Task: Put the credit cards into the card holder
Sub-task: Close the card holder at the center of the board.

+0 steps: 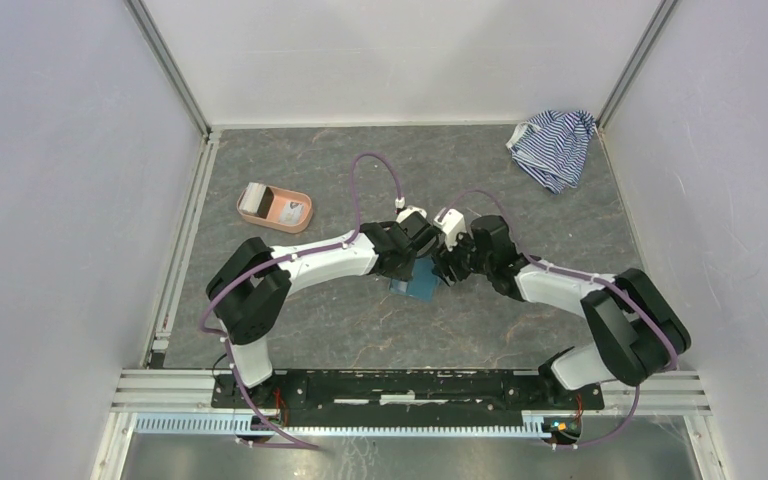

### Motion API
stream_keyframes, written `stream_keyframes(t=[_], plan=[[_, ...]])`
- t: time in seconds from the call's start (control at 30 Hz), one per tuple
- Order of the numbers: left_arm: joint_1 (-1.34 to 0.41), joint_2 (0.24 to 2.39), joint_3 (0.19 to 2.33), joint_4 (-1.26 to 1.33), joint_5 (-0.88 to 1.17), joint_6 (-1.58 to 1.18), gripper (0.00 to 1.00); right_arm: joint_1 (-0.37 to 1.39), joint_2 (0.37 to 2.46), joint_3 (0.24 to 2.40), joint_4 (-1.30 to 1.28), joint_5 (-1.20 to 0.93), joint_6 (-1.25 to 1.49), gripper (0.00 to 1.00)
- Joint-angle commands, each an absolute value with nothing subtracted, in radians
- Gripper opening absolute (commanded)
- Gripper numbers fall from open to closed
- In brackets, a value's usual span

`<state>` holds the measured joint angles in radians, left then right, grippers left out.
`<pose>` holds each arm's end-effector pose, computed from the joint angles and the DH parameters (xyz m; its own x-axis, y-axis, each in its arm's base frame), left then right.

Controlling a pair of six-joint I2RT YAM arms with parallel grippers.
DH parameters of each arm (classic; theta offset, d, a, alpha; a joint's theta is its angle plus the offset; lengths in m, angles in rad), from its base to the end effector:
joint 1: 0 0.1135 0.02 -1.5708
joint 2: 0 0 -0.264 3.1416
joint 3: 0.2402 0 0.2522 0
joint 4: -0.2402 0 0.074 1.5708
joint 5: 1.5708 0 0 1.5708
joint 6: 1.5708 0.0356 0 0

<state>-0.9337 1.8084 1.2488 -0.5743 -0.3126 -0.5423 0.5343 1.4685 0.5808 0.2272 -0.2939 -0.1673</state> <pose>0.2272 -0.2887 0.1932 -0.8165 0.2777 -0.5062 0.3107 0.9503 0.0203 0.2353 0.1512 0.1577 -0.4067 -0.4258 -0.8083 -0.7626 0.6453 0.0437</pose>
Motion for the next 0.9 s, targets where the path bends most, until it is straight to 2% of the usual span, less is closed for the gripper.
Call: stream_keyframes(t=[0.0, 0.23, 0.5, 0.87], plan=[[-0.937, 1.792, 1.229, -0.58, -0.298, -0.576, 0.33, 0.488, 1.398, 0.562, 0.255, -0.313, -0.138, 0.64], [-0.937, 1.795, 1.242, -0.578, -0.284, -0.571, 0.33, 0.434, 1.436, 0.556, 0.225, -0.474, -0.101, 0.51], [-0.937, 1.799, 1.259, -0.574, -0.273, -0.569, 0.37, 0.38, 1.438, 0.55, 0.201, -0.544, -0.038, 0.56], [-0.939, 1.809, 1.277, -0.556, -0.245, -0.578, 0.39, 0.337, 1.448, 0.54, 0.184, -0.629, 0.046, 0.5]])
